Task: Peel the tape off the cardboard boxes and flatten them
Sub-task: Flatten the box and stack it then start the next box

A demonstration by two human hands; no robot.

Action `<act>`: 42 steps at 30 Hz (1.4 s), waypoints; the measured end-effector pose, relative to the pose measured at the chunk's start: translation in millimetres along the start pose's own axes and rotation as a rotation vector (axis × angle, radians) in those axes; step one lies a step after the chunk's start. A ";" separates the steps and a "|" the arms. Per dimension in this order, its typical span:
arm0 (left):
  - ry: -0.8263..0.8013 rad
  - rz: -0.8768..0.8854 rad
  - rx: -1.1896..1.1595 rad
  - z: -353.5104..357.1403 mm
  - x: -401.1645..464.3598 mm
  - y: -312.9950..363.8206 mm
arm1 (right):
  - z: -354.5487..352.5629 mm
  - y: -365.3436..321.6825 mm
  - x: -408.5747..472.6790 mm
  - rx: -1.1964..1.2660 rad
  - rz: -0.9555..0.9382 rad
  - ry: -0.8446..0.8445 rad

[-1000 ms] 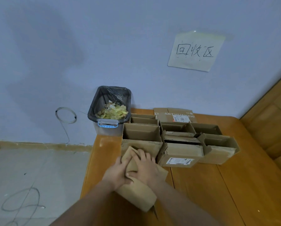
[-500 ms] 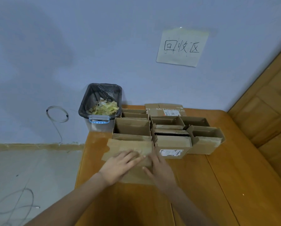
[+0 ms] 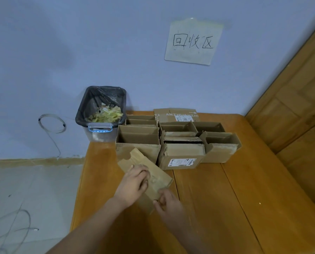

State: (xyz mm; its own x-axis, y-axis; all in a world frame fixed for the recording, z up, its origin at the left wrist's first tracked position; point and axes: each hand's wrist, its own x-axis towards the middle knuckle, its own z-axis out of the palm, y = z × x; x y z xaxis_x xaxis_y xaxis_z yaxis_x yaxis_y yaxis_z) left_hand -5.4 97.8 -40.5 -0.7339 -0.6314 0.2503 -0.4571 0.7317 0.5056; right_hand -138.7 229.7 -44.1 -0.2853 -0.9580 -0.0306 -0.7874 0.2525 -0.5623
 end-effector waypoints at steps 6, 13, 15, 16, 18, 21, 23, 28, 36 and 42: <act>0.030 -0.057 -0.015 5.0 -4.9 0.6 | -6.5 6.6 17.1 -0.005 -0.042 0.162; 0.021 -0.080 -0.030 6.7 -6.2 -3.4 | -14.6 8.0 50.9 -0.201 -0.166 -0.032; 0.018 -0.084 -0.032 6.6 -6.9 -4.4 | -12.7 10.2 50.9 -0.183 -0.189 -0.031; 0.013 -0.085 -0.033 7.0 -7.0 -5.0 | -12.1 12.8 50.3 -0.172 -0.196 -0.026; -0.001 -0.090 -0.036 7.7 -5.2 -5.5 | -12.2 17.3 49.2 -0.155 -0.209 -0.015; -0.009 -0.091 -0.040 8.0 -2.9 -5.0 | -14.0 20.0 47.3 -0.128 -0.212 -0.004; -0.006 -0.088 -0.036 8.5 -3.1 -5.4 | -15.3 20.7 45.9 -0.124 -0.210 0.003; -0.001 -0.087 -0.039 8.1 -3.7 -5.5 | -14.3 19.8 44.4 -0.128 -0.202 0.011; 0.001 -0.079 -0.040 7.5 -4.6 -4.3 | -12.0 17.3 44.4 -0.128 -0.172 0.034; -0.025 -0.080 -0.021 7.2 -3.9 -3.6 | -10.8 12.5 44.8 -0.120 -0.141 0.090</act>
State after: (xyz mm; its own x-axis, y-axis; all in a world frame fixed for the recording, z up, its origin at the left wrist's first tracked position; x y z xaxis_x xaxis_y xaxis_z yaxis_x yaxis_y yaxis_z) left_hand -4.5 99.4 -49.2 -0.7075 -0.6812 0.1880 -0.5048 0.6734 0.5402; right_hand -167.2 191.4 -43.5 -0.2110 -0.9702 0.1187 -0.8809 0.1361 -0.4533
